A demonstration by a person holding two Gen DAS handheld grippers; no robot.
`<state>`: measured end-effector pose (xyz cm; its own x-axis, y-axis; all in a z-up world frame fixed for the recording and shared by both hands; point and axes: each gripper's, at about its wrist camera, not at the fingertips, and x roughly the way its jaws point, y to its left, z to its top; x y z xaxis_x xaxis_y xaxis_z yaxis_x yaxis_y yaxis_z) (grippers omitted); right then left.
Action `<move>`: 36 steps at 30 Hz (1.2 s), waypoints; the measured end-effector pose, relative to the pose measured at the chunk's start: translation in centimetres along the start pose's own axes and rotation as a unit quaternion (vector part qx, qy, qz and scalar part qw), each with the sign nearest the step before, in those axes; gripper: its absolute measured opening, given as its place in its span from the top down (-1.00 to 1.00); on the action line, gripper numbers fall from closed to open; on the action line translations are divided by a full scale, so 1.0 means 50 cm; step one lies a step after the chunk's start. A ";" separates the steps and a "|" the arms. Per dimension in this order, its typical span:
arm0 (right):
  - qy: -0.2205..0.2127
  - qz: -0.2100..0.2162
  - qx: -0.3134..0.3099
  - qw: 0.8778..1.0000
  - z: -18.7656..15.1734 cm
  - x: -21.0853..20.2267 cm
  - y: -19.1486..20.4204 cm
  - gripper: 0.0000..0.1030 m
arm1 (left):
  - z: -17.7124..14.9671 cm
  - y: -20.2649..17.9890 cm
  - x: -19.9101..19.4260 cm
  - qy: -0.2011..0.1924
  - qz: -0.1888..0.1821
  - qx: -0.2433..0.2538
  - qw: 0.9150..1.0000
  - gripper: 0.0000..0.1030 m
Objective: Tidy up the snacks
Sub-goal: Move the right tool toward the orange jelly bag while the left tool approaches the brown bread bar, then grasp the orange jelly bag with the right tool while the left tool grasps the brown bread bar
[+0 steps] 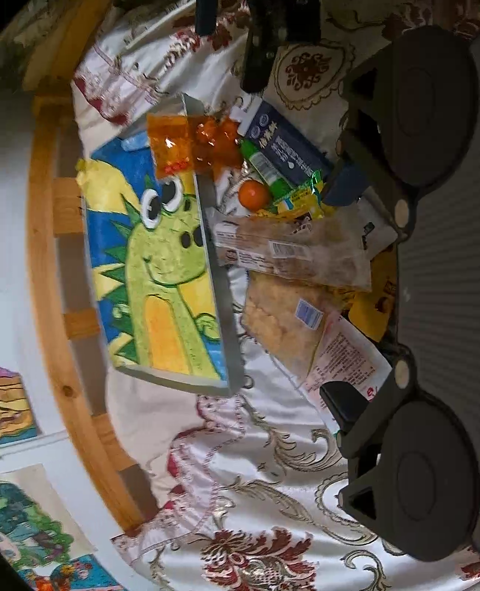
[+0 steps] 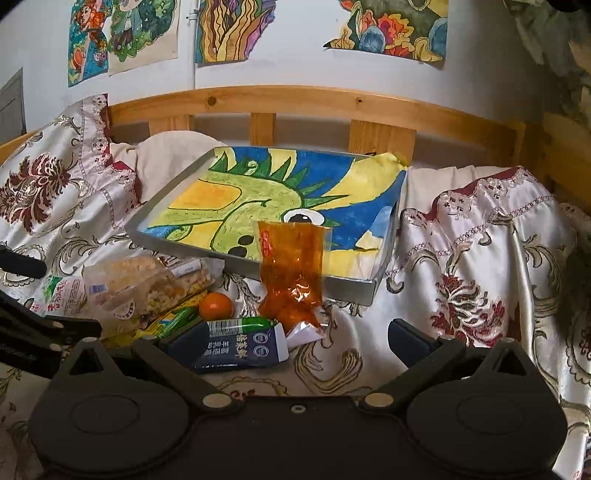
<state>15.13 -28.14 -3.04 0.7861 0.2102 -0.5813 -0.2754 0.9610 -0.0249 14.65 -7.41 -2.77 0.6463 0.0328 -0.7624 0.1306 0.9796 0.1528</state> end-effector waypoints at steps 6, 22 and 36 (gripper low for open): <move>-0.002 0.014 0.005 1.000 -0.003 0.014 -0.011 -0.99 | 0.008 0.001 0.014 0.002 -0.008 -0.003 1.000 -0.99; 0.017 0.046 -0.009 0.999 -0.008 0.063 -0.011 -0.99 | 0.045 -0.004 0.023 -0.014 -0.058 0.017 0.998 -0.99; 0.014 0.039 -0.030 0.999 -0.011 0.124 -0.022 -0.98 | 0.074 0.019 0.082 0.010 -0.132 0.004 0.991 -0.99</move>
<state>20.00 -27.99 -7.08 0.7449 0.2779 -0.6066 -0.3688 0.9291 -0.0272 20.19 -7.07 -3.43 0.5734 -0.2203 -0.7891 0.2985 0.9531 -0.0491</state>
